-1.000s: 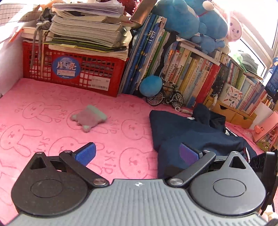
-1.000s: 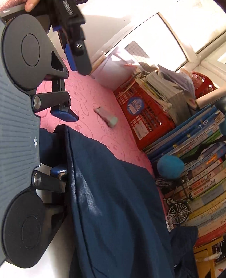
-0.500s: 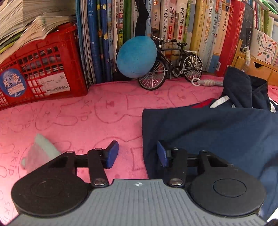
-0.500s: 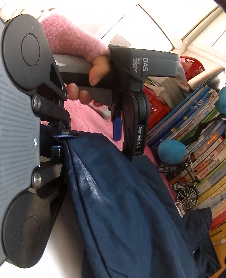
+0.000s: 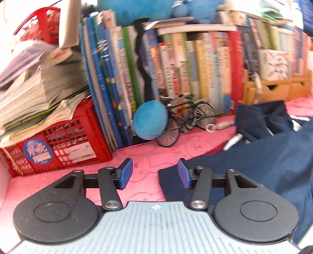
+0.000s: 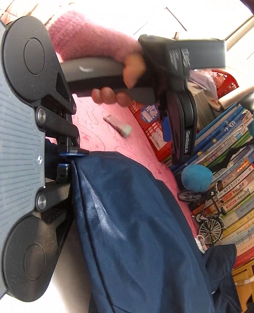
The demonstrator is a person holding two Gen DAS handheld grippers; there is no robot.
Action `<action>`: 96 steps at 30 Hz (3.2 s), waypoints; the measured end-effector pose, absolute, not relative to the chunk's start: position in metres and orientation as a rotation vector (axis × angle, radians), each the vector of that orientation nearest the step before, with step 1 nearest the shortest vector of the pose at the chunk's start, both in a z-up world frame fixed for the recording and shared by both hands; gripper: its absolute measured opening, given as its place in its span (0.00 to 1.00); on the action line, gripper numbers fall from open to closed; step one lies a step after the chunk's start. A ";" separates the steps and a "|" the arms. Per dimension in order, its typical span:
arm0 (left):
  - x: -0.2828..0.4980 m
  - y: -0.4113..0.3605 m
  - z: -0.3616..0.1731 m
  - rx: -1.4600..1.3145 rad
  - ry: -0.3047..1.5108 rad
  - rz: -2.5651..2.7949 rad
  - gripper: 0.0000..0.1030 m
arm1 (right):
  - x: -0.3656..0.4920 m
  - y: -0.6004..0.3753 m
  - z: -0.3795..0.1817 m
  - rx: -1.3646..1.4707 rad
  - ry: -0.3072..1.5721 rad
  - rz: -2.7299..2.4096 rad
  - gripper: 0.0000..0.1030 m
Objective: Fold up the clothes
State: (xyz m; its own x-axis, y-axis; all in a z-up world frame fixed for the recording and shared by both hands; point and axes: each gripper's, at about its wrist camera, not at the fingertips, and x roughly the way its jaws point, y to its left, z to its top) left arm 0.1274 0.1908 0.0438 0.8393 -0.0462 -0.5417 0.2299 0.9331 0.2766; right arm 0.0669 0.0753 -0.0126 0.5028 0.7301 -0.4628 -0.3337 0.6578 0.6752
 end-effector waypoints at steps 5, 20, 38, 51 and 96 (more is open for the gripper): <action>0.135 0.173 0.003 0.576 0.649 -0.118 0.57 | 0.052 0.096 -0.001 0.401 0.768 0.883 0.58; 0.117 0.208 0.038 0.433 0.563 -0.033 0.56 | 0.026 0.039 0.063 0.233 0.556 1.058 0.68; 0.071 0.164 0.013 0.476 0.551 -0.080 0.63 | 0.066 -0.085 -0.012 -0.353 0.606 0.020 0.57; 0.083 0.101 0.042 0.448 0.473 -0.118 0.65 | 0.070 -0.151 0.031 0.139 0.520 0.150 0.62; 0.278 0.008 -0.009 0.524 0.614 -0.263 0.03 | 0.281 -0.159 -0.010 0.071 0.768 0.036 0.01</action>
State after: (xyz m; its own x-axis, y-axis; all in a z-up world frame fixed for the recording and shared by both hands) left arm 0.2781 0.0077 -0.0092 0.7898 -0.0813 -0.6080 0.3843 0.8380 0.3873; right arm 0.2806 -0.1591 -0.0103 0.7188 0.0583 -0.6928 -0.0061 0.9970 0.0775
